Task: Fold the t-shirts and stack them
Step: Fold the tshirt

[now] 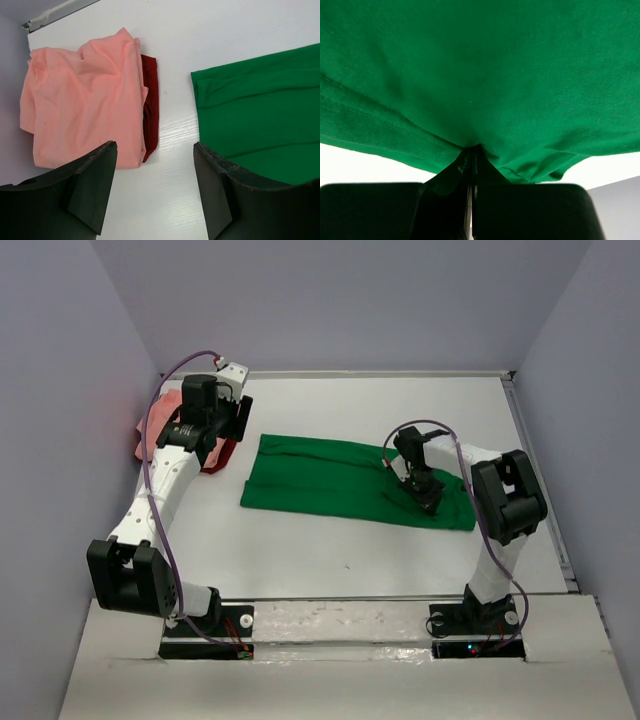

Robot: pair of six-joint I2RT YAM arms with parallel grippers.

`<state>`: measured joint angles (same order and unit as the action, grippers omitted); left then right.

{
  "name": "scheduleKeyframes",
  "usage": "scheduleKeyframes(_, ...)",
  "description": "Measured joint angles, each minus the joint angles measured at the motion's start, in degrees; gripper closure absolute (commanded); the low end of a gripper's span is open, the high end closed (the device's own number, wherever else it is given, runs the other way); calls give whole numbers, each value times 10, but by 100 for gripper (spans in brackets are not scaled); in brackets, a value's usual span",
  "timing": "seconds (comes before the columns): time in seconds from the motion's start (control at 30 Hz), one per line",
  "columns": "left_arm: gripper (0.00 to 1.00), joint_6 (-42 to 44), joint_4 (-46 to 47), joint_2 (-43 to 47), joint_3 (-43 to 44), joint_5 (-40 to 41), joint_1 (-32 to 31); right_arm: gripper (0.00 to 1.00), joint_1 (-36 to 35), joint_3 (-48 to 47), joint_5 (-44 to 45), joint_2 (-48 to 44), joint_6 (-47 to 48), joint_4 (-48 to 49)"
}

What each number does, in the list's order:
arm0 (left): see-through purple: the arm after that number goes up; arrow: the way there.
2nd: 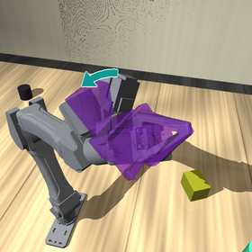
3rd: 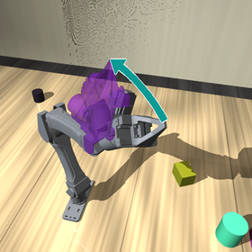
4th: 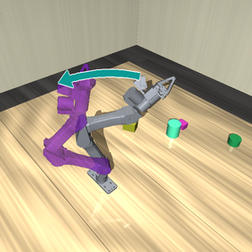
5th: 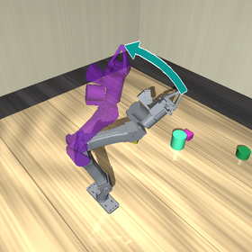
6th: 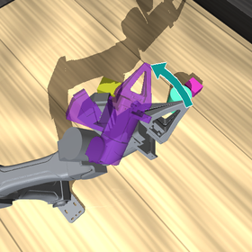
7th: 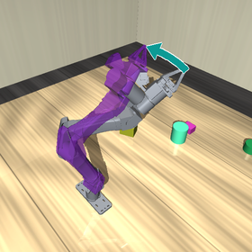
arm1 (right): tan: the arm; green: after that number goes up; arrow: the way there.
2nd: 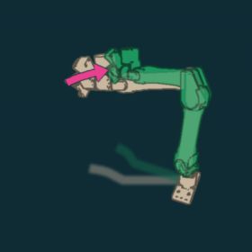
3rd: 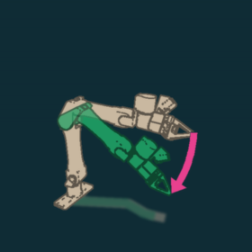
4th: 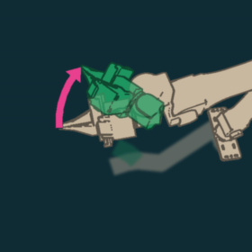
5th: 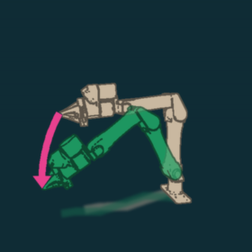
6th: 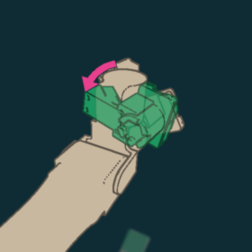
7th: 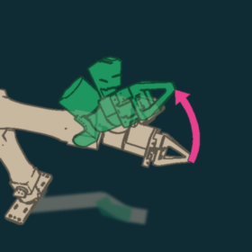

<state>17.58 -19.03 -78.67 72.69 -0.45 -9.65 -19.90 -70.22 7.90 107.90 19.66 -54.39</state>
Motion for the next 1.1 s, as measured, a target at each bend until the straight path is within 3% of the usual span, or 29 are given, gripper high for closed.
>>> scheduleKeyframes(0.37,26,1,0,0,-4,0,0,100,1,-9,-10,-2,1,-13)
scheduleKeyframes(0.7,26,1,0,0,-4,0,-1,100,22,-77,7,-40,12,-22)
scheduleKeyframes(1.1,26,1,0,-5,-4,-7,-6,100,56,-75,27,-3,11,12)
